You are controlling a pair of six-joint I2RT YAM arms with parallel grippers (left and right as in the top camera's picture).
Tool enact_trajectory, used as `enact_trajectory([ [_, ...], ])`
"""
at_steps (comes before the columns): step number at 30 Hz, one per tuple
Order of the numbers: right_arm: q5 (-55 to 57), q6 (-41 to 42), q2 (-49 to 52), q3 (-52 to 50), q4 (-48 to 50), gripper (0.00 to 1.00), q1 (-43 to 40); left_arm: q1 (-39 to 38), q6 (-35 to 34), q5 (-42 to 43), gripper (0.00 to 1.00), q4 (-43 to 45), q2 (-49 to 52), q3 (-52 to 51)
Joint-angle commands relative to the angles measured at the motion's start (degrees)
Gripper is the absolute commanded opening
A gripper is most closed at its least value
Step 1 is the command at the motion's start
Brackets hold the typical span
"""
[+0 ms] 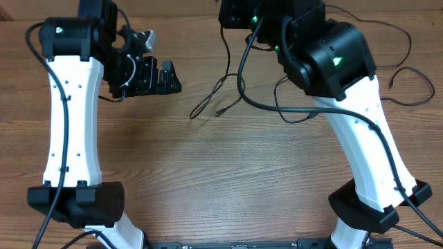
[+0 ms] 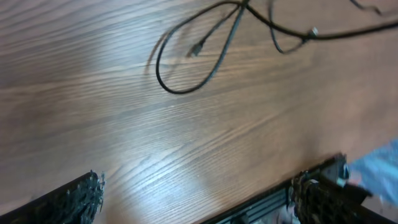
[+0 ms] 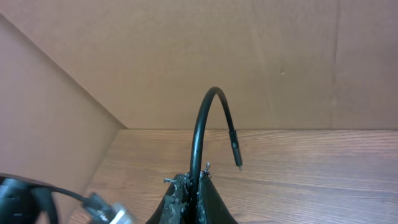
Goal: Untangle cables
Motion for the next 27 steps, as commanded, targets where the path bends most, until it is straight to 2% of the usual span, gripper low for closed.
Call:
enact_trajectory([
  [1, -4.7, 2.9, -0.9, 1.0, 0.5, 0.04, -1.8, -2.0, 9.3, 5.5, 1.0, -0.3, 1.6, -1.9],
  [5, -5.6, 4.4, -0.9, 1.0, 0.7, 0.04, -3.0, -5.9, 12.1, 4.5, 0.99, 0.0, 2.1, -4.7],
  [12, -9.9, 4.5, -0.9, 1.0, 2.4, 0.04, -3.1, -10.9, 8.2, -8.4, 0.99, 6.6, 2.2, -9.5],
  [23, -11.1, 4.4, -0.9, 1.0, 2.0, 0.04, -3.1, -14.8, 8.5, -9.2, 0.97, 17.1, 2.3, -19.1],
  [27, -11.5, 4.4, -0.9, 1.0, 2.1, 0.04, -3.1, -16.0, 4.8, -16.3, 0.97, 21.9, 2.3, -22.4],
])
